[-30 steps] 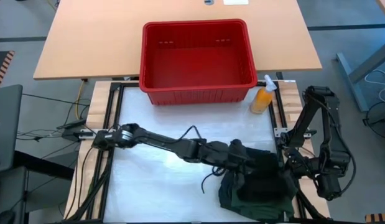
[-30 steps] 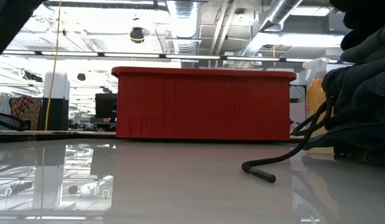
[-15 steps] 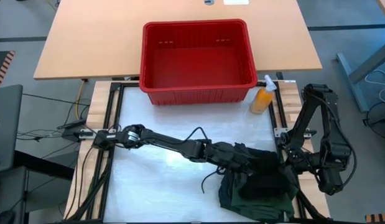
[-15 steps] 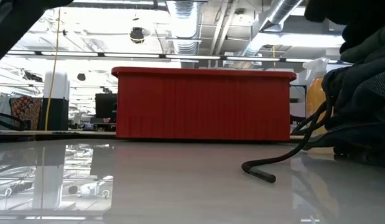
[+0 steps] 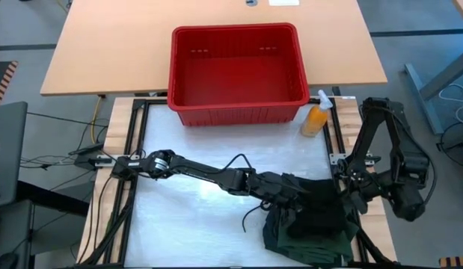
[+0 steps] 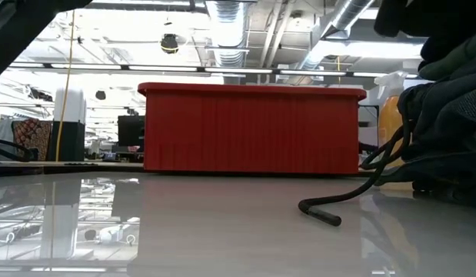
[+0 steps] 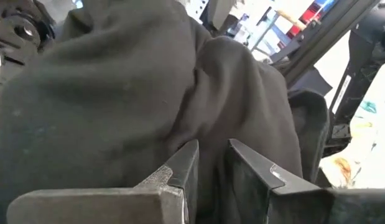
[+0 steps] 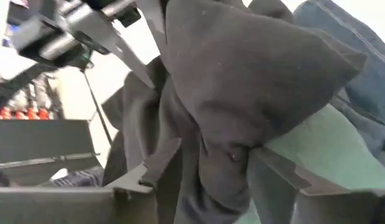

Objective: Fold laundry
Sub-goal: Stack the folded black shirt on top of the folded green shirt

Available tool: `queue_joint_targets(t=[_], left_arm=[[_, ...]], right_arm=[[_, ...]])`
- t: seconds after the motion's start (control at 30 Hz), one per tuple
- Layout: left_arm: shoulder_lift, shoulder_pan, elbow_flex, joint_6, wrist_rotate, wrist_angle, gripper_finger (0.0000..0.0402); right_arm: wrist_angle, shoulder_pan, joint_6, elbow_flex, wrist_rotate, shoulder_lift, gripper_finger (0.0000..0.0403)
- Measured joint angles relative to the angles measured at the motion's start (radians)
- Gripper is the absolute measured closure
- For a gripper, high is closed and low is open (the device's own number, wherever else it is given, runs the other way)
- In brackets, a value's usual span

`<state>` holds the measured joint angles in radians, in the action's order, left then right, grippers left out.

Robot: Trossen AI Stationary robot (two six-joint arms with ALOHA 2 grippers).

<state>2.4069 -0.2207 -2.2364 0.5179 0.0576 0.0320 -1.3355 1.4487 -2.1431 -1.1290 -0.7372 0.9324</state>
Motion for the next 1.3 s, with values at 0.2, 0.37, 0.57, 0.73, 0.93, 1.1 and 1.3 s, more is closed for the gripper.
queue_joint_targets(t=[0.2, 0.37, 0.57, 0.73, 0.93, 1.1, 1.3], left_arm=[[0.0, -0.002, 0.0, 0.01, 0.015, 0.012, 0.0329], [0.0, -0.003, 0.0, 0.018, 0.015, 0.014, 0.0329], [0.0, -0.006, 0.0, 0.027, 0.014, 0.017, 0.0329], [0.0, -0.007, 0.0, 0.026, 0.012, 0.022, 0.0329], [0.0, -0.003, 0.0, 0.026, -0.013, 0.022, 0.0329], [0.0, 0.002, 0.0, 0.026, -0.018, 0.003, 0.0329], [0.0, 0.003, 0.0, 0.026, -0.019, 0.012, 0.0329]], right_arm=[[-0.068, 0.0, -0.025, -0.013, 0.052, -0.03, 0.0203], [-0.242, 0.0, -0.017, -0.123, 0.118, -0.045, 0.0203], [-0.093, -0.04, 0.271, -0.16, -0.136, -0.054, 0.0203], [0.074, -0.137, 0.524, -0.159, -0.184, 0.057, 0.0203], [0.088, -0.222, 0.569, -0.158, -0.188, 0.24, 0.0222], [0.087, -0.226, 0.558, -0.154, -0.183, 0.362, 0.0252], [-0.028, -0.178, 0.492, -0.157, -0.173, 0.471, 0.0289]])
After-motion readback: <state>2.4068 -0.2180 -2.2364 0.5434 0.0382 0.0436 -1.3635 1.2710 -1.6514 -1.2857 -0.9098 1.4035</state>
